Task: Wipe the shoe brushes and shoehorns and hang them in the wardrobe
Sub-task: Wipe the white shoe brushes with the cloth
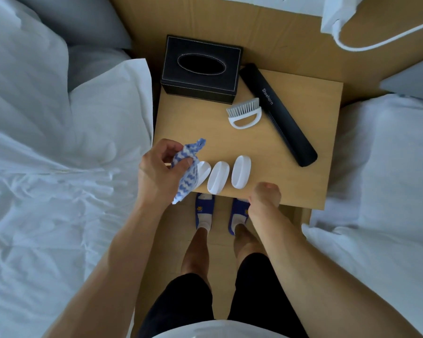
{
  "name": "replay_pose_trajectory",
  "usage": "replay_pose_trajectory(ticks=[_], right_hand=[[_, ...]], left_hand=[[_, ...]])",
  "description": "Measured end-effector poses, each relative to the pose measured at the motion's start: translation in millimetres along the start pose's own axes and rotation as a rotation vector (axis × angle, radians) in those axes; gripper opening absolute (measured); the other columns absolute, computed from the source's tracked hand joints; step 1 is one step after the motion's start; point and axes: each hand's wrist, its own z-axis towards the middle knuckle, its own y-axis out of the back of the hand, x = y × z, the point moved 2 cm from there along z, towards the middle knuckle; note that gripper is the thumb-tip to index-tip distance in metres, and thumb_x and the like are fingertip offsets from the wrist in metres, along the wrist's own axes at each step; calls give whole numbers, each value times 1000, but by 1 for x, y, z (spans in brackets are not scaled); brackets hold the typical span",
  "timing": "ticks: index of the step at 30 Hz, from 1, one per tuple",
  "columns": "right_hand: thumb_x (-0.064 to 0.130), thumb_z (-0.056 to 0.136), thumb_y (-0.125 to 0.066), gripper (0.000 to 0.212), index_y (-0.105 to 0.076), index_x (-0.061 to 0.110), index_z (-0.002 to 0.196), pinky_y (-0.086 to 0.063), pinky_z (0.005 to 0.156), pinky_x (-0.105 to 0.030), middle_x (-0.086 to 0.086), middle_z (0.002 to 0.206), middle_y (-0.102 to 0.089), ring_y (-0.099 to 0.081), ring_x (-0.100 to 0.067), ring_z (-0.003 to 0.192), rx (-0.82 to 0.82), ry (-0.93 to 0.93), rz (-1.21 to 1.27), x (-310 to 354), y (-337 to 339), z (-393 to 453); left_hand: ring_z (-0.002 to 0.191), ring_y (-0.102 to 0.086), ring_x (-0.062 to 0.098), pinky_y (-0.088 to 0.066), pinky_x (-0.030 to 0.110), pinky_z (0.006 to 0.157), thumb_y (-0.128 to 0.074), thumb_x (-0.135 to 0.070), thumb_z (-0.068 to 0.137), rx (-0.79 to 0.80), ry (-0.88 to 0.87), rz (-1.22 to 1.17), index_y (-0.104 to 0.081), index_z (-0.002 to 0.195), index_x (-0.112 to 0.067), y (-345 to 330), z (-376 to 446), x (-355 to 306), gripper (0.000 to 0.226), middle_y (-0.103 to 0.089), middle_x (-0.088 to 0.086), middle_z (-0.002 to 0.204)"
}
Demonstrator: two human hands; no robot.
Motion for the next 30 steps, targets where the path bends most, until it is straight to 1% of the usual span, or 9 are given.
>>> replay_pose_trajectory(ticks=[1,3,5,7,9,13,17,22,30], right_hand=[[5,95,-52,12,-59,14,95,-48,76,-31,-4,95,-60,-56,-17,85,-47,90,-62,8,5,3],[2,91,-54,21,-66,12,105,-42,73,-25,-5,109,-68,-61,-18,92,-110,348,-235,30,7,13],[0,91,-54,27,-69,11,111,-44,79,-23,-3,117,-68,-64,-20,103,-45,561,-439,52,3,20],[1,93,-53,32,-68,13,119,-50,90,-30,-2,124,-66,-62,-20,112,20,769,-618,73,-4,28],[2,93,-54,33,-66,15,122,-51,93,-35,-1,127,-63,-58,-21,116,50,942,-727,92,-13,32],[-3,88,-59,37,-65,17,119,-49,82,-33,-1,123,-64,-54,-23,115,50,1190,-920,122,-33,39],[-7,84,-55,41,-60,16,118,-48,79,-33,-3,120,-63,-53,-26,117,85,1216,-1230,132,-48,52],[-4,89,-53,41,-61,14,125,-50,93,-38,-7,125,-61,-53,-26,119,101,1184,-1355,129,-50,59],[3,95,-53,26,-71,11,111,-52,86,-34,-7,114,-67,-60,-24,107,-5,1189,-1476,132,-41,61]], left_hand=[[72,-62,-1,-49,14,62,-77,-17,81,-3,-1,-6,-59,84,-36,-1,1,-1,26,-66,-15,80],[73,-62,0,-50,16,63,-77,-16,82,-4,-3,-10,-61,86,-33,-4,2,-2,23,-67,-14,81],[74,-63,0,-50,15,63,-77,-16,82,-6,-1,-11,-61,88,-30,-7,3,-2,21,-67,-14,82],[74,-63,-2,-49,13,63,-77,-16,82,-12,0,-13,-62,90,-27,-9,4,-3,20,-66,-15,83],[73,-62,-3,-49,11,63,-77,-17,82,-21,-4,-17,-63,90,-26,-11,4,-2,18,-66,-16,82],[71,-61,-4,-49,10,62,-77,-17,83,-37,7,-34,-63,91,-24,-12,4,-1,18,-66,-14,82],[72,-62,-2,-52,15,64,-77,-16,82,-64,23,-47,-61,87,-31,-11,2,-2,22,-67,-13,82],[79,-67,9,-59,32,72,-78,-17,82,-84,53,-90,-63,89,-29,-9,0,-3,20,-69,-9,86],[76,-65,3,-59,29,69,-78,-15,82,-99,42,-116,-61,85,-36,-11,-5,-14,27,-69,-11,85]])
